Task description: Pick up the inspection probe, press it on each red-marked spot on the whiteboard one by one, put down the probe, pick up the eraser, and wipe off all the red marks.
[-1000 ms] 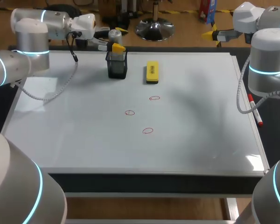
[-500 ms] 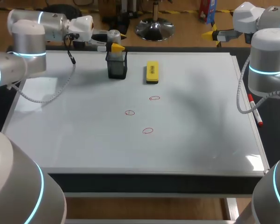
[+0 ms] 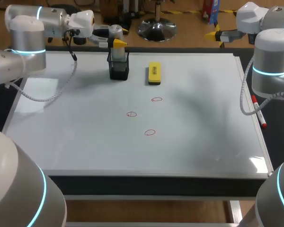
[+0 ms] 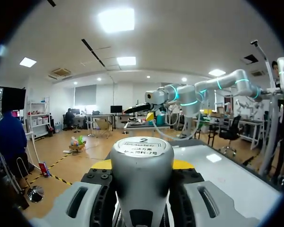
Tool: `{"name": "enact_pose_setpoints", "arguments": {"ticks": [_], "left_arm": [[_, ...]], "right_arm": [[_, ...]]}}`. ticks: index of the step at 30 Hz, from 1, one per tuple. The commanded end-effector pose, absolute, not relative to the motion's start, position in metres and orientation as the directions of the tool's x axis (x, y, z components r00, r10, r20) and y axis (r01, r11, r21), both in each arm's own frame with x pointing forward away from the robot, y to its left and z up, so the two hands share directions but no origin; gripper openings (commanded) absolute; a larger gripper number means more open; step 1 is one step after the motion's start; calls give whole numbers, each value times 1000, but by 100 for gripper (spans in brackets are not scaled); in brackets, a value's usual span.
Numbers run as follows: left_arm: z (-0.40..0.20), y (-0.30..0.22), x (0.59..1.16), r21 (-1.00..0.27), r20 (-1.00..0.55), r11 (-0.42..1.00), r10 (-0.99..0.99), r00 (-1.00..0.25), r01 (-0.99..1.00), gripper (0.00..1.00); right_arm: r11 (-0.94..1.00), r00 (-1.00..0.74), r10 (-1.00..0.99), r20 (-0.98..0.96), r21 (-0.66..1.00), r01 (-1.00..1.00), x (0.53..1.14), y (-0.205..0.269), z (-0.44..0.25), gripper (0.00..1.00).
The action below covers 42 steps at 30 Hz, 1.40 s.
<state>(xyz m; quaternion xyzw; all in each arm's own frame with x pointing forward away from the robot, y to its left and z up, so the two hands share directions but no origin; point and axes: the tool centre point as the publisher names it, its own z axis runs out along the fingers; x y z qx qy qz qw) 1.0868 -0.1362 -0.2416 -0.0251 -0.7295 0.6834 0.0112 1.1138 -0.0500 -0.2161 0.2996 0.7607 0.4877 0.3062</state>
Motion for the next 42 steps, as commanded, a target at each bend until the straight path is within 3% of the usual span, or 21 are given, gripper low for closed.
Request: {"name": "enact_pose_setpoints", "arguments": {"ticks": [1, 27, 42], "left_arm": [[-226, -137, 1082, -996, -28, 87, 32, -999, 30, 0], [-171, -125, 1078, -993, -107, 40, 8, -994, 107, 0], [-163, -82, 1078, -992, -105, 75, -98, -990, 98, 0]], "right_arm": [[345, -633, 754, -174, 925, 157, 1114, -50, -216, 100], [345, -633, 754, -174, 925, 157, 1114, -50, -216, 100], [345, -633, 754, -174, 925, 157, 1114, -50, -216, 100]]}}
